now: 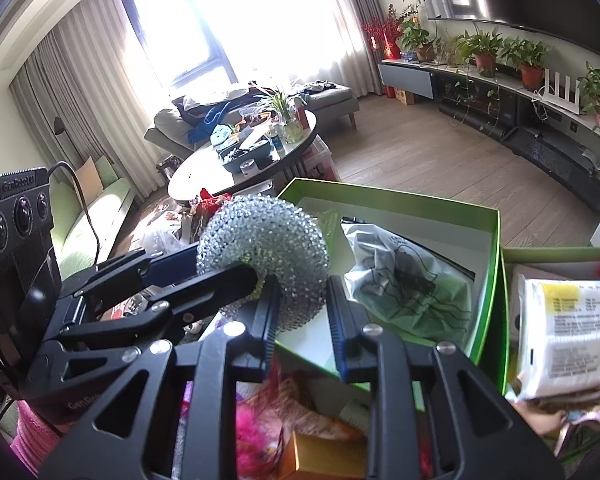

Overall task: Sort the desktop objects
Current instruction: 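Carry the scouring ball with the right gripper over the green box, then lower the scouring ball into the green box and open the right gripper, then withdraw the right gripper from the box back over the table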

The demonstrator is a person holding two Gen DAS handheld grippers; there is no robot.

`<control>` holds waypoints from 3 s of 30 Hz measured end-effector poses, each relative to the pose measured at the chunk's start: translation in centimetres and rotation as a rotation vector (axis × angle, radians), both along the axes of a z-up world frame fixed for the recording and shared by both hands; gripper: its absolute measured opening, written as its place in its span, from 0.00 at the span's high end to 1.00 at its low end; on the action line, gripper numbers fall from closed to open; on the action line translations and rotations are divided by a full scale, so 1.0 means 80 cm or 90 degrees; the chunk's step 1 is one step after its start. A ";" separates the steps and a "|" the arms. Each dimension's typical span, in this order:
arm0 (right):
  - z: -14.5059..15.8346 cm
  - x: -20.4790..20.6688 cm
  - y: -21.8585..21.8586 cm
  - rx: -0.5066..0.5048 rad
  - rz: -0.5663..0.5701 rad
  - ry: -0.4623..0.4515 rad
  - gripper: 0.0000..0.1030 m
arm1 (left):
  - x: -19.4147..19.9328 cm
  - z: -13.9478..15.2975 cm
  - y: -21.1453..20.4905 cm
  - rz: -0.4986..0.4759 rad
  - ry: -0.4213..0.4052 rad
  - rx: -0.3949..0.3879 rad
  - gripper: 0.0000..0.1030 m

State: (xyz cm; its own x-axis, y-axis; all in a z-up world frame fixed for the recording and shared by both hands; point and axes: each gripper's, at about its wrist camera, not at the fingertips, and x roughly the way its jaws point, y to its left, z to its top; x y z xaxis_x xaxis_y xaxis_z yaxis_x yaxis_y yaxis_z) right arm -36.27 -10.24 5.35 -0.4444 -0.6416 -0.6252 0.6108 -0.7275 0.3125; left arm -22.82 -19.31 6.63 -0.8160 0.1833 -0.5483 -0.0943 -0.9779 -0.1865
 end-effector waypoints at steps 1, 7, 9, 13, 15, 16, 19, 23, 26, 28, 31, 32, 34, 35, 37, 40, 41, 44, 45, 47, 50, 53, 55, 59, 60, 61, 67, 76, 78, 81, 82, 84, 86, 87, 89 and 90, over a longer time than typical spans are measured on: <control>-0.001 -0.002 -0.001 0.001 0.001 -0.001 0.76 | -0.003 -0.002 -0.001 0.001 -0.002 0.001 0.66; -0.011 -0.023 -0.006 0.003 0.001 -0.024 0.76 | -0.021 -0.014 -0.010 0.003 -0.019 0.010 0.66; -0.017 -0.029 -0.008 0.005 0.001 -0.034 0.76 | -0.027 -0.021 -0.012 0.004 -0.025 0.010 0.66; -0.028 -0.039 -0.012 0.013 -0.001 -0.048 0.76 | -0.038 -0.032 -0.017 0.006 -0.038 0.018 0.66; -0.032 -0.044 -0.015 0.020 -0.003 -0.051 0.76 | -0.043 -0.038 -0.020 0.007 -0.041 0.022 0.66; -0.035 -0.047 -0.016 0.022 -0.004 -0.052 0.76 | -0.047 -0.040 -0.021 0.008 -0.043 0.025 0.66; -0.040 -0.054 -0.017 0.025 -0.010 -0.060 0.76 | -0.054 -0.046 -0.023 0.007 -0.049 0.031 0.66; -0.047 -0.060 -0.018 0.032 -0.015 -0.068 0.76 | -0.060 -0.052 -0.022 0.008 -0.056 0.032 0.67; -0.050 -0.063 -0.020 0.034 -0.016 -0.075 0.76 | -0.063 -0.055 -0.025 0.010 -0.059 0.036 0.67; -0.051 -0.064 -0.021 0.035 -0.015 -0.077 0.76 | -0.064 -0.056 -0.026 0.013 -0.061 0.038 0.67; -0.054 -0.066 -0.025 0.037 -0.016 -0.082 0.76 | -0.066 -0.060 -0.030 0.018 -0.069 0.039 0.67; -0.055 -0.067 -0.025 0.038 -0.018 -0.085 0.75 | -0.066 -0.060 -0.031 0.026 -0.071 0.037 0.67; -0.057 -0.068 -0.026 0.039 -0.020 -0.094 0.74 | -0.066 -0.062 -0.031 0.045 -0.076 0.027 0.67; -0.058 -0.068 -0.027 0.042 -0.020 -0.098 0.74 | -0.066 -0.062 -0.031 0.048 -0.076 0.024 0.67; -0.058 -0.067 -0.027 0.046 -0.023 -0.097 0.74 | -0.065 -0.061 -0.029 0.051 -0.071 0.018 0.67; -0.057 -0.065 -0.027 0.050 -0.027 -0.096 0.74 | -0.065 -0.061 -0.031 0.052 -0.074 0.021 0.67; -0.056 -0.066 -0.026 0.051 -0.030 -0.098 0.73 | -0.065 -0.060 -0.031 0.056 -0.073 0.019 0.67; -0.053 -0.065 -0.022 0.042 -0.038 -0.098 0.62 | -0.063 -0.060 -0.035 0.068 -0.070 0.020 0.67; -0.052 -0.065 -0.022 0.036 -0.039 -0.095 0.59 | -0.063 -0.060 -0.036 0.066 -0.071 0.023 0.67; -0.048 -0.061 -0.023 0.035 -0.039 -0.086 0.58 | -0.063 -0.060 -0.035 0.068 -0.073 0.013 0.67; -0.042 -0.055 -0.027 0.042 -0.036 -0.068 0.58 | -0.061 -0.060 -0.035 0.069 -0.071 0.010 0.67; -0.041 -0.054 -0.026 0.041 -0.031 -0.070 0.58 | -0.060 -0.060 -0.035 0.068 -0.073 0.014 0.67; -0.041 -0.053 -0.025 0.041 -0.031 -0.071 0.58 | -0.059 -0.058 -0.035 0.069 -0.071 0.011 0.67; -0.039 -0.050 -0.020 0.038 -0.033 -0.074 0.58 | -0.052 -0.053 -0.032 0.067 -0.066 0.011 0.67; -0.038 -0.048 -0.018 0.037 -0.034 -0.073 0.58 | -0.050 -0.051 -0.031 0.066 -0.064 0.010 0.67; -0.037 -0.046 -0.018 0.036 -0.034 -0.073 0.58 | -0.049 -0.049 -0.029 0.066 -0.062 0.010 0.67; -0.026 -0.029 -0.008 0.033 -0.036 -0.067 0.58 | -0.035 -0.035 -0.015 0.058 -0.056 0.003 0.67; -0.001 0.011 0.003 0.028 -0.035 -0.048 0.58 | 0.002 -0.009 -0.005 0.058 -0.043 0.006 0.56; 0.005 0.023 0.005 0.030 -0.031 -0.043 0.58 | 0.015 -0.003 0.000 0.054 -0.040 0.000 0.55; 0.011 0.043 0.009 0.037 -0.027 -0.035 0.58 | 0.036 0.003 0.008 0.052 -0.027 -0.013 0.55; 0.012 0.048 0.010 0.037 -0.025 -0.033 0.58 | 0.041 0.004 0.010 0.050 -0.027 -0.015 0.55; 0.014 0.058 0.015 0.032 -0.026 -0.032 0.58 | 0.052 0.006 0.014 0.047 -0.031 -0.015 0.55; 0.013 0.068 0.018 0.033 -0.027 -0.035 0.58 | 0.061 0.006 0.019 0.042 -0.035 -0.019 0.55; 0.013 0.073 0.020 0.036 -0.029 -0.036 0.58 | 0.066 0.006 0.022 0.039 -0.037 -0.022 0.55; 0.011 0.084 0.024 0.045 -0.031 -0.032 0.58 | 0.075 0.006 0.030 0.032 -0.039 -0.027 0.55; 0.011 0.088 0.026 0.048 -0.032 -0.030 0.58 | 0.079 0.005 0.034 0.029 -0.039 -0.029 0.55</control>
State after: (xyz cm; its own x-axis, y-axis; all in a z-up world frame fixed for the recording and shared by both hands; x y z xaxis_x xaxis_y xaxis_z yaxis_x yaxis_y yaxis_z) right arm -29.22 -8.15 6.26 -0.4431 -0.5699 -0.6920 0.5591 -0.7791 0.2837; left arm -16.48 -16.59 7.04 -0.7872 0.1203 -0.6049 -0.0390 -0.9885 -0.1458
